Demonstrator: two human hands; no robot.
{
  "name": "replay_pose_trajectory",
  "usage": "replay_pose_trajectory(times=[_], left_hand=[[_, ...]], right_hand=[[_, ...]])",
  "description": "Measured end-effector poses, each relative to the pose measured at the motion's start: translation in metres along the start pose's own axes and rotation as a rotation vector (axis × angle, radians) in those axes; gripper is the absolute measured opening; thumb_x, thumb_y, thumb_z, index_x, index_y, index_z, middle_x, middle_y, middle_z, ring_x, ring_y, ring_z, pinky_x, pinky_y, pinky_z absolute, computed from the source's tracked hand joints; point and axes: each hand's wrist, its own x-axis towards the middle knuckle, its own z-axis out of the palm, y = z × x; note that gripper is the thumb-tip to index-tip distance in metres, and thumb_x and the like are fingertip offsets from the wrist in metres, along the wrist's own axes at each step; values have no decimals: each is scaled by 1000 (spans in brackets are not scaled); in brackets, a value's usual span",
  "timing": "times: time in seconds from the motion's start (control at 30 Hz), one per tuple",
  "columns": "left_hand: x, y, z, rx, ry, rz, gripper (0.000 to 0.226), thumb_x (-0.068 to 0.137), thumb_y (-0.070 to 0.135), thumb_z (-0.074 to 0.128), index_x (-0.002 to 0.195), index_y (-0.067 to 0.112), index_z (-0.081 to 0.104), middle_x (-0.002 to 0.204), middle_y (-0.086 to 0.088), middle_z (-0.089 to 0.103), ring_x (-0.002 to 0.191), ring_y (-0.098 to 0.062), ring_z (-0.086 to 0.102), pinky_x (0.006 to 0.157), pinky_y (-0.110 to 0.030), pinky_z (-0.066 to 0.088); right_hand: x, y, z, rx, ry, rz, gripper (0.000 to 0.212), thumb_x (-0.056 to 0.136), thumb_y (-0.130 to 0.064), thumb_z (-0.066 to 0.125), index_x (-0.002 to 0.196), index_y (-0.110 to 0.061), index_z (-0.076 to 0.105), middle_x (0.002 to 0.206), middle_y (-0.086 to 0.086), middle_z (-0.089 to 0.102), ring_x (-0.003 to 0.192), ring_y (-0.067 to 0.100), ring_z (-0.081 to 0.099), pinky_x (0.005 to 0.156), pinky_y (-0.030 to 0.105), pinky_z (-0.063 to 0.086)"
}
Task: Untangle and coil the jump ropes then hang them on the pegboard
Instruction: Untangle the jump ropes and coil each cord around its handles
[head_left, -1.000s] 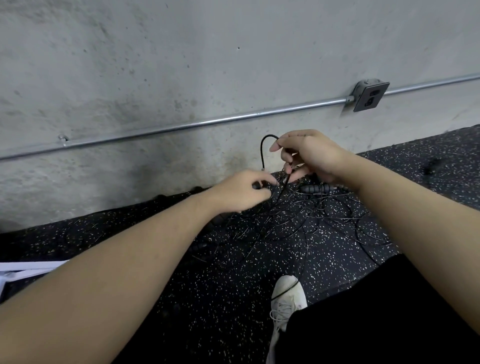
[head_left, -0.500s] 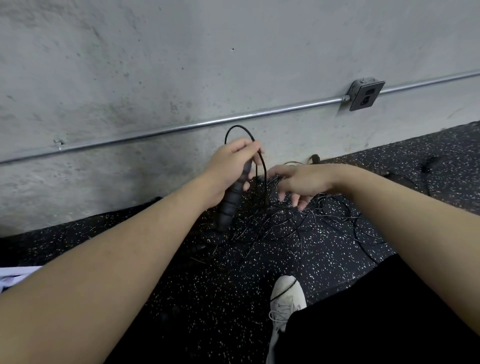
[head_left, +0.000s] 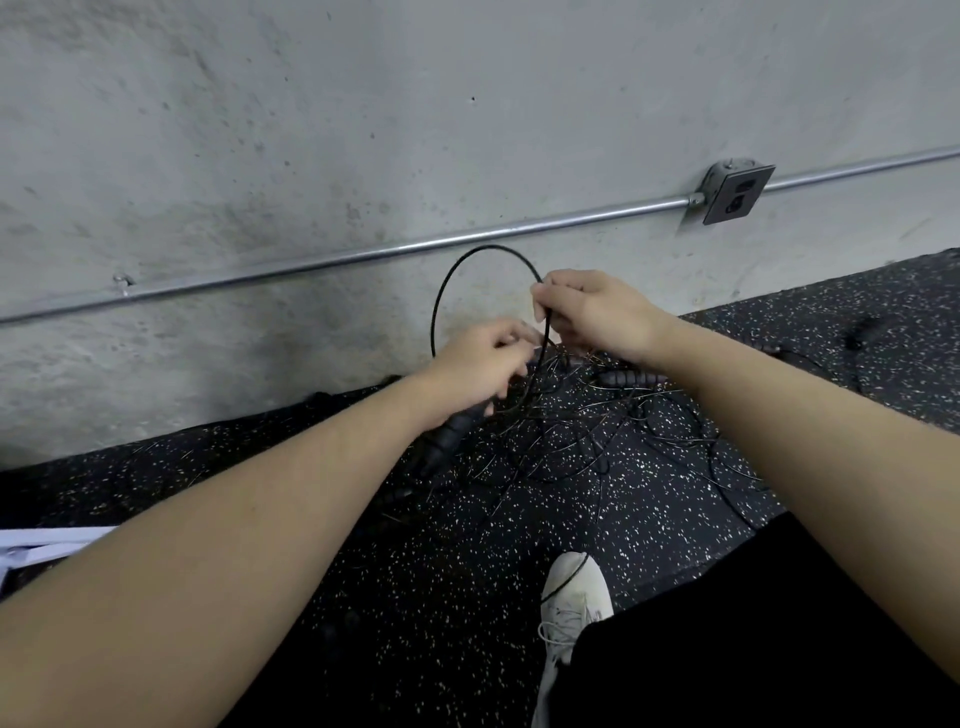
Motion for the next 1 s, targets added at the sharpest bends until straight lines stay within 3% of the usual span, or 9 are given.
replay_pose_trajectory(times=[0.1,0.27,0.37,0.53,0.67,0.73,0.83,0.9,1.0], left_hand=[[-4,-3,13,136,-97,31,23,103,27,54,124,34,60,99,0,64,57,-17,53,45,-27,47],[0,2,9,133,48,95,26,107,40,45,97,32,68,90,-21,65,58,-20,52,46,-27,46],[1,11,4,-4,156,85,31,108,38,45,100,19,69,72,-3,55,49,-9,50,43,-18,42],[1,21,-5,-399,165,25,29,105,38,54,88,19,68,74,-3,57,50,-11,51,45,-25,44],[2,30,-9,-694,115,17,28,106,34,53,87,18,66,82,-1,60,55,-12,51,42,-23,42],[5,31,-13,-716,157,0,29,105,39,53,86,23,68,85,-1,59,56,-11,52,43,-23,41],[7,26,-17,-647,242,-6,30,102,51,53,91,33,74,87,0,61,57,-11,53,46,-24,42],[7,21,-16,-538,248,-17,28,101,55,52,100,36,71,88,0,63,59,-12,54,48,-26,45],[6,12,-7,-306,160,-54,18,103,43,53,101,30,65,89,-2,62,59,-12,54,46,-26,45]], right_hand=[[0,-3,-3,242,18,38,31,106,-23,42,77,-17,51,51,-9,30,49,13,27,45,25,29],[0,-2,-7,431,80,123,26,106,-33,38,91,-18,54,56,-4,33,48,12,27,45,24,27],[5,5,-12,458,128,266,30,106,-41,34,111,-19,54,59,-3,44,45,12,31,46,23,26],[-4,23,-14,-224,-151,256,23,106,-25,39,123,-17,52,76,1,55,52,12,43,46,27,38],[-11,14,-1,-424,-473,268,28,103,-31,51,130,-39,50,96,2,65,75,15,53,65,28,55],[-11,13,3,-483,-516,248,22,105,-40,49,123,-36,61,89,-1,65,79,16,56,71,32,56],[-11,9,4,-489,-357,130,31,107,-39,44,98,-19,66,74,-3,59,62,11,51,66,25,47],[-9,5,3,-400,-202,84,35,108,-35,42,97,-11,65,68,-4,54,49,3,46,51,16,39],[-7,2,0,-279,-47,61,36,107,-39,42,84,-19,61,57,-8,47,37,-1,41,43,16,37]])
